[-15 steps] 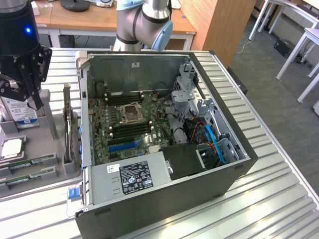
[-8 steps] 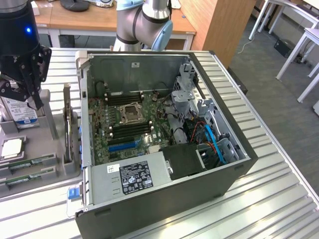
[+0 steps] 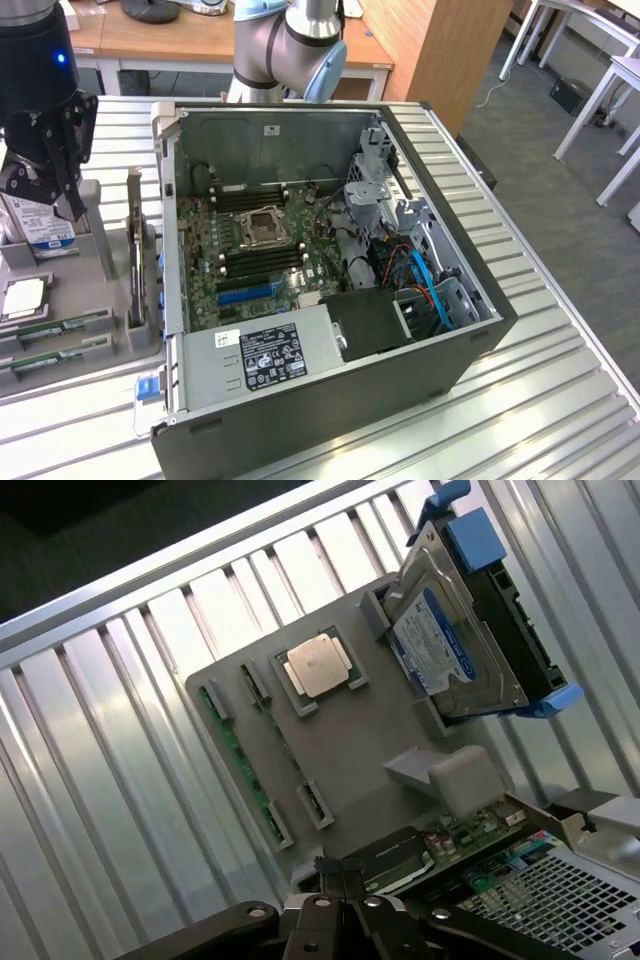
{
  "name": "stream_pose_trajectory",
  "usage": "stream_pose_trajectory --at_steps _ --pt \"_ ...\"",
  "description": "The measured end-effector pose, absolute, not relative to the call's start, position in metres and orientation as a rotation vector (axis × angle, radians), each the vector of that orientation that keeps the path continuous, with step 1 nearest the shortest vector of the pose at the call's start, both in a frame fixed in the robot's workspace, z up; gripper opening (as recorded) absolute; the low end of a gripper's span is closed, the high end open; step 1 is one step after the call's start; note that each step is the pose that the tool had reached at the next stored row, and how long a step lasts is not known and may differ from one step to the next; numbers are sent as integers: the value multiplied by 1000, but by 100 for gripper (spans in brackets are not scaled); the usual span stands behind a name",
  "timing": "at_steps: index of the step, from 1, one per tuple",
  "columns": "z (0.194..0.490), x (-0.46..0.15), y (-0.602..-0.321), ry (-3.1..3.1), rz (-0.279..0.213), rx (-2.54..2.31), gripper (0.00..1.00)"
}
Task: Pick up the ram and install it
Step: 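Pick up the ram and move it above insertion slot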
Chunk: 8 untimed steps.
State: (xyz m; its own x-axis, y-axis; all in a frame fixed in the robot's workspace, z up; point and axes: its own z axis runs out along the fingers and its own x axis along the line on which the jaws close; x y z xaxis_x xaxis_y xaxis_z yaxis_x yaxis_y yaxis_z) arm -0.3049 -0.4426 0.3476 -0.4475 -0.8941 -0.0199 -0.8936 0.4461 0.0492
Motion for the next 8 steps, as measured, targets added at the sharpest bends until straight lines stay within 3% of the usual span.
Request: stream_pose_trajectory --at_steps 8 --pt "347 -305 -443 -2588 -81 1759 11"
